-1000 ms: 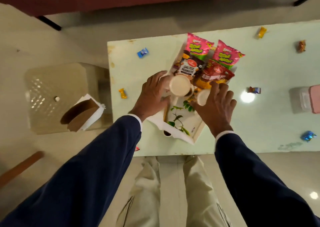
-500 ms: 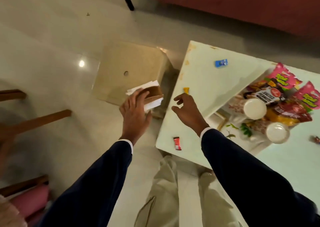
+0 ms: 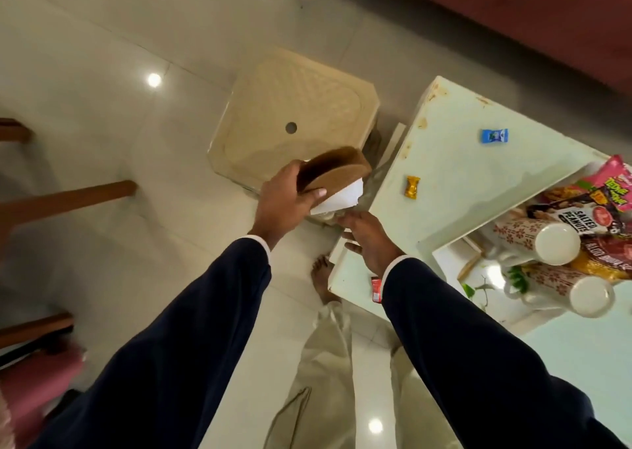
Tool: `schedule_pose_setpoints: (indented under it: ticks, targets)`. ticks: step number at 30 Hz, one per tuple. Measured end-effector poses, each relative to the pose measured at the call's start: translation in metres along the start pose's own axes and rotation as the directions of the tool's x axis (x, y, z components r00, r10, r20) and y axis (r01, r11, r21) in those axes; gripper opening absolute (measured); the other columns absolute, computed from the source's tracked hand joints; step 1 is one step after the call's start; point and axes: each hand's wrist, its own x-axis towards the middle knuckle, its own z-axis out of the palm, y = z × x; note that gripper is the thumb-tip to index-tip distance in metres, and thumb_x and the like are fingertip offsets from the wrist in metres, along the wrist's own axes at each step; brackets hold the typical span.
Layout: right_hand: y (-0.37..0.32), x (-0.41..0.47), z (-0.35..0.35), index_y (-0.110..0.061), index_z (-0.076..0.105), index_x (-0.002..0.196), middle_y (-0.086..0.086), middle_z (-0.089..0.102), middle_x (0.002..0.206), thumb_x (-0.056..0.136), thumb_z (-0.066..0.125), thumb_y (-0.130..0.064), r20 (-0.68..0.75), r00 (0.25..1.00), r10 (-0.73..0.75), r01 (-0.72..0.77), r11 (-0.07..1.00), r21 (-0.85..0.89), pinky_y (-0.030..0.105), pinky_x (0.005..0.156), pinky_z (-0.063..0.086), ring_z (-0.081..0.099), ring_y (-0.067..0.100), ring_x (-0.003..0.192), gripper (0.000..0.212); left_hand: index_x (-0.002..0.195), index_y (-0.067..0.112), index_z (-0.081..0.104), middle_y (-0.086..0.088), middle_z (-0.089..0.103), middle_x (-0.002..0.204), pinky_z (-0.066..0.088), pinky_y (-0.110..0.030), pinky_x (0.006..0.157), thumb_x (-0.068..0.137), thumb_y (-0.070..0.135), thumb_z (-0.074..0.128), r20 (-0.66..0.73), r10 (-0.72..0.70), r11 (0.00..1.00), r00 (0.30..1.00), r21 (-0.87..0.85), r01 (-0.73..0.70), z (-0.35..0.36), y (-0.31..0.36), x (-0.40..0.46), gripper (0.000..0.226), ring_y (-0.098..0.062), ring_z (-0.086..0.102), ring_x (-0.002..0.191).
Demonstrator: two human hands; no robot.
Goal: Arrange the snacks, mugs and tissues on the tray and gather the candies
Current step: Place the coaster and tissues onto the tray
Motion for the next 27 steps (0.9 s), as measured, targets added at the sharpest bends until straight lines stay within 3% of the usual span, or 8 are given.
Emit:
schedule_pose_setpoints:
  ticks: [2, 5, 8, 11, 14, 19, 23, 27]
  targets:
    - [-0.002, 0.002, 0.004, -0.015, 0.064, 0.112, -0.002, 0.063, 0.108, 0.085, 0.073, -0.033, -0.008, 1.0, 0.018, -0.017, 0.998, 0.057, 0.036, 0.09, 0.046, 0.057, 0.02, 0.105, 0.034, 0.115, 0.027, 0.059, 0.015, 0.071, 0.104, 0.05, -0.011, 0.077, 0.082, 0.042, 0.077, -0.063, -0.095, 0.928, 0.994, -0.367, 0.065, -0.006, -0.006, -0.012, 0.04, 0.002, 0.068, 0.094]
    - [-0.01, 0.005, 0.015, -0.022, 0.064, 0.098, -0.006, 0.065, 0.107, 0.08, 0.079, -0.044, -0.069, 0.996, 0.051, -0.037, 0.982, 0.188, 0.04, 0.095, 0.046, 0.056, 0.019, 0.107, 0.032, 0.124, 0.015, 0.06, -0.003, 0.072, 0.116, 0.061, -0.03, 0.082, 0.087, 0.032, 0.078, -0.183, -0.278, 0.748, 0.943, -0.658, 0.093, -0.012, -0.022, -0.032, 0.045, -0.017, 0.071, 0.106]
    - [-0.018, 0.011, 0.028, -0.022, 0.063, 0.108, -0.001, 0.067, 0.111, 0.077, 0.083, -0.042, -0.146, 0.986, 0.082, -0.027, 0.938, 0.347, 0.039, 0.099, 0.045, 0.057, 0.022, 0.107, 0.042, 0.123, 0.012, 0.059, -0.005, 0.069, 0.118, 0.064, -0.039, 0.075, 0.086, 0.031, 0.078, -0.179, -0.459, 0.601, 0.87, -0.784, 0.156, -0.015, -0.042, -0.048, 0.045, -0.02, 0.072, 0.105]
    - [-0.027, 0.018, 0.04, -0.019, 0.059, 0.117, 0.002, 0.066, 0.117, 0.075, 0.086, -0.034, -0.209, 0.972, 0.105, 0.012, 0.872, 0.49, 0.038, 0.097, 0.045, 0.056, 0.023, 0.106, 0.052, 0.117, 0.014, 0.06, -0.002, 0.07, 0.112, 0.063, -0.034, 0.07, 0.087, 0.03, 0.077, -0.177, -0.505, 0.6, 0.845, -0.776, 0.197, -0.017, -0.062, -0.062, 0.038, -0.023, 0.073, 0.104]
    - [-0.035, 0.027, 0.046, -0.014, 0.056, 0.131, 0.006, 0.066, 0.126, 0.076, 0.086, -0.017, -0.261, 0.963, 0.061, 0.108, 0.802, 0.587, 0.045, 0.101, 0.052, 0.062, 0.026, 0.114, 0.062, 0.103, 0.026, 0.061, 0.002, 0.07, 0.102, 0.063, -0.044, 0.077, 0.084, 0.033, 0.08, -0.162, -0.473, 0.672, 0.866, -0.702, 0.236, -0.016, -0.075, -0.07, 0.028, -0.029, 0.072, 0.101]
    - [-0.042, 0.035, 0.046, -0.013, 0.059, 0.129, 0.007, 0.068, 0.125, 0.075, 0.083, -0.005, -0.357, 0.933, 0.042, 0.165, 0.833, 0.527, 0.045, 0.097, 0.055, 0.064, 0.028, 0.111, 0.059, 0.098, 0.041, 0.061, 0.007, 0.072, 0.101, 0.062, -0.036, 0.077, 0.078, 0.05, 0.08, -0.138, -0.387, 0.763, 0.912, -0.603, 0.232, -0.016, -0.076, -0.07, 0.028, -0.02, 0.071, 0.097]
    - [-0.039, 0.034, 0.047, -0.009, 0.06, 0.128, 0.009, 0.069, 0.124, 0.075, 0.083, -0.005, -0.387, 0.922, 0.016, 0.191, 0.851, 0.49, 0.043, 0.093, 0.057, 0.065, 0.028, 0.106, 0.058, 0.105, 0.034, 0.061, 0.01, 0.072, 0.1, 0.056, -0.024, 0.071, 0.078, 0.053, 0.078, -0.145, -0.357, 0.779, 0.923, -0.592, 0.208, -0.017, -0.067, -0.065, 0.037, -0.013, 0.069, 0.094]
    - [-0.039, 0.034, 0.045, -0.013, 0.059, 0.128, 0.007, 0.068, 0.121, 0.077, 0.08, -0.008, -0.425, 0.904, 0.042, 0.196, 0.843, 0.5, 0.044, 0.092, 0.058, 0.066, 0.028, 0.107, 0.055, 0.111, 0.026, 0.06, 0.009, 0.07, 0.102, 0.057, -0.025, 0.075, 0.077, 0.055, 0.077, -0.141, -0.341, 0.781, 0.929, -0.593, 0.197, -0.018, -0.059, -0.065, 0.048, -0.009, 0.068, 0.095]
